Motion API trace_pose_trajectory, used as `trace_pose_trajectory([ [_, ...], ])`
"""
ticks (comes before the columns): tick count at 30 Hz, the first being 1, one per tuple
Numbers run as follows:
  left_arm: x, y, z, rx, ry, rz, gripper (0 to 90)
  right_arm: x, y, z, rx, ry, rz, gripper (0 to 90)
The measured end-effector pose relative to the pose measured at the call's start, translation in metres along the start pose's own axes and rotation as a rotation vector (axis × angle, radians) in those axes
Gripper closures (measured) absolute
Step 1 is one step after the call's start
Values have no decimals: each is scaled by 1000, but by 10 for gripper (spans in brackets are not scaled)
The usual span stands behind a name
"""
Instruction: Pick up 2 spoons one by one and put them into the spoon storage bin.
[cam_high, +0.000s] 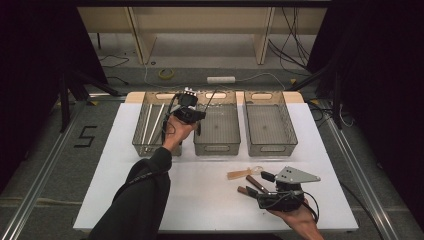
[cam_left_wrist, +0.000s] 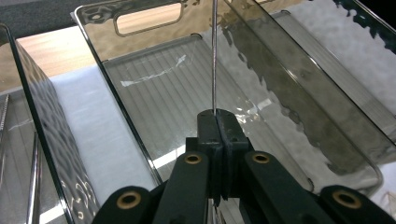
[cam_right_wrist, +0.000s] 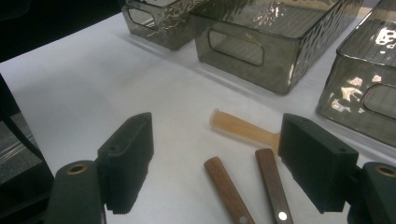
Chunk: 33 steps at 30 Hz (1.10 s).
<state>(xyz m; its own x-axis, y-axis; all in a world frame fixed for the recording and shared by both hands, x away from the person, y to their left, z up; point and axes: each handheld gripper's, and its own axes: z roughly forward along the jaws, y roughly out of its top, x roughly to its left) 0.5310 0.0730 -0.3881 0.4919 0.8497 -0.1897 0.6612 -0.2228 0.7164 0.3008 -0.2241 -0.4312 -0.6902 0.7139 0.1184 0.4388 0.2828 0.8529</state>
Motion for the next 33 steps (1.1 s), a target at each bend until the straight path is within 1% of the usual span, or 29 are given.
trace_pose_trajectory([
  [2,2,-1,2,-4,-4,-14,890,0,0,0,-1,1,1,277],
  [7,1,-5,9,1,-6,-17,888,0,0,0,0,3,1,277],
  [13,-2,-8,16,10,-6,1,884,1,0,0,3,5,-1,277],
  [21,-4,-12,24,9,-4,-1,872,0,0,0,2,6,-1,277],
  [22,-4,-12,24,9,-7,-6,855,0,0,0,2,7,-1,277],
  [24,-4,-12,24,6,-20,-4,775,1,0,0,3,7,-2,277],
  [26,-4,-12,22,11,-22,3,771,0,0,0,5,6,-1,277],
  [27,-4,-12,21,12,-28,0,754,0,0,0,3,7,-2,277],
  [28,-5,-12,20,14,-38,-3,721,0,0,0,3,7,-1,277],
  [30,-6,-12,17,28,-45,19,659,0,0,0,4,6,-2,277],
  [31,-8,-12,15,27,-47,23,632,0,0,0,4,6,-1,277],
  [33,-9,-13,11,27,-67,19,577,0,0,0,4,5,-1,277],
])
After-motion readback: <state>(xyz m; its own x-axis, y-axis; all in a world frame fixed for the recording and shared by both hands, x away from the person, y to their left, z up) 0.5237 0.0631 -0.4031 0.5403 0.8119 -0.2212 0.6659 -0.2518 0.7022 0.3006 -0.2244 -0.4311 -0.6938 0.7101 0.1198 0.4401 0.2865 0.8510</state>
